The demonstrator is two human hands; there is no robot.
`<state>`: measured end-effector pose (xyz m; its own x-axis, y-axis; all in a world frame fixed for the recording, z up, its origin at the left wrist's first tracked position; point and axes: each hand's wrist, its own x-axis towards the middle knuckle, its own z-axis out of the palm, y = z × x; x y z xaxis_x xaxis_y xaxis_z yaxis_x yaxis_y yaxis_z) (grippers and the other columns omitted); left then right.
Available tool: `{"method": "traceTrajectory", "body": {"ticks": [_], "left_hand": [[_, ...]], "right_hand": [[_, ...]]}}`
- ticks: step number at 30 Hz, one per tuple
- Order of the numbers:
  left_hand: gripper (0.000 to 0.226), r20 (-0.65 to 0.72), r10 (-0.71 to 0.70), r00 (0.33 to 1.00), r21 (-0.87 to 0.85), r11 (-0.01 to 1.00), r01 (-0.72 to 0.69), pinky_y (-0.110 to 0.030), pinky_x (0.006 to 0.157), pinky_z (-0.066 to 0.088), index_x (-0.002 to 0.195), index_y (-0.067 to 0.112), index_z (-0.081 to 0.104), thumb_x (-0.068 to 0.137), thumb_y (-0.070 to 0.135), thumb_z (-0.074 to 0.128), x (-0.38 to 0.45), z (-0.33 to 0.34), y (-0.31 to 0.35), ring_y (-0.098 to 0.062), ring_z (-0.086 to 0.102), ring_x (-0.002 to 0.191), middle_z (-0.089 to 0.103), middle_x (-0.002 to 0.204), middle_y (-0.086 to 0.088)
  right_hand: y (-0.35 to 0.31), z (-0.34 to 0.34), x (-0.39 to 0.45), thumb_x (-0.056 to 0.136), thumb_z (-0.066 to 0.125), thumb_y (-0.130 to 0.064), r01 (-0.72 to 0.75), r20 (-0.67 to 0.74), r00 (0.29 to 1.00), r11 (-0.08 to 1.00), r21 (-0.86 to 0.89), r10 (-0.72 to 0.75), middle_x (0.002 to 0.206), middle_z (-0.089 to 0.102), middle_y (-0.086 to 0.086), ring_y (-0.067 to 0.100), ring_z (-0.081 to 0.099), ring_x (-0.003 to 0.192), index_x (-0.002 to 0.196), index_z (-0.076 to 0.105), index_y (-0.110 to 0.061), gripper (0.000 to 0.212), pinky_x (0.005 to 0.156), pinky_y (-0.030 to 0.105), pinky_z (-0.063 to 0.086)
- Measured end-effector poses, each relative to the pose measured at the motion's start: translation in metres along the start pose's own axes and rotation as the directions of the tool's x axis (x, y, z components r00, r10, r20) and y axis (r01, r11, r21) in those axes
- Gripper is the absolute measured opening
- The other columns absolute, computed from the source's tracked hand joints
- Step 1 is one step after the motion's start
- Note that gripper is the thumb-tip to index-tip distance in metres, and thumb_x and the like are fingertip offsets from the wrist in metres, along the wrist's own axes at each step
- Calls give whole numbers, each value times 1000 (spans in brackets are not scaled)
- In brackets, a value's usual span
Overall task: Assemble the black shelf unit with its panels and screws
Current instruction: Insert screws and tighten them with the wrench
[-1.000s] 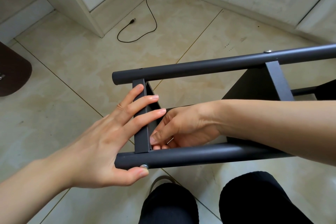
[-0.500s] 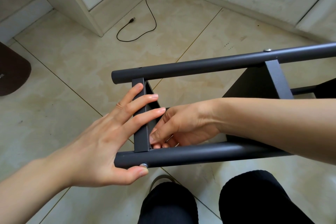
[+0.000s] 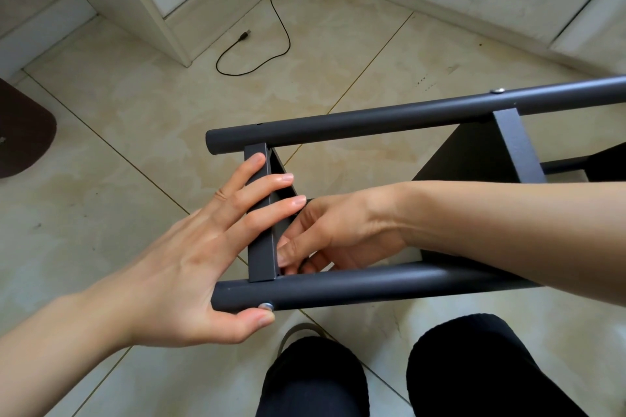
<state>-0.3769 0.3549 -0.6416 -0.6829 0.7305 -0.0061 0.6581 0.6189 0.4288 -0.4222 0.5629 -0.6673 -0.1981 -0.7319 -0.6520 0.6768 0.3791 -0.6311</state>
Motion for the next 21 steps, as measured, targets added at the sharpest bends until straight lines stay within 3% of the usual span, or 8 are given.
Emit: {"method": "traceTrajectory", "body": {"ticks": [13, 18, 21], "left_hand": [[95, 1, -5, 1000, -6, 1000, 5, -33, 96, 41, 156, 30, 25, 73, 57, 62, -1, 1, -1, -23, 3, 156, 17, 166, 7], [95, -4, -4, 1000, -16, 1000, 4, -36, 99, 39, 157, 32, 22, 74, 58, 62, -1, 1, -1, -23, 3, 156, 17, 166, 7], [96, -1, -5, 1000, -14, 1000, 5, -35, 100, 38, 157, 32, 22, 73, 58, 61, 0, 0, 0, -22, 3, 156, 17, 166, 8]], "right_hand": [[0, -1, 1, 97, 58, -13, -29, -11, 1000, 1000, -12, 29, 67, 63, 0, 8, 58, 57, 78, 65, -10, 21, 55, 18, 51], [0, -1, 1, 97, 60, -16, -26, -20, 999, 999, -40, 26, 64, 62, 1, 10, 56, 57, 64, 69, -14, 34, 55, 19, 51], [-1, -2, 0, 96, 60, -15, -18, -14, 1000, 998, -59, 17, 67, 63, 0, 10, 55, 59, 69, 69, -13, 29, 59, 21, 49]]}}
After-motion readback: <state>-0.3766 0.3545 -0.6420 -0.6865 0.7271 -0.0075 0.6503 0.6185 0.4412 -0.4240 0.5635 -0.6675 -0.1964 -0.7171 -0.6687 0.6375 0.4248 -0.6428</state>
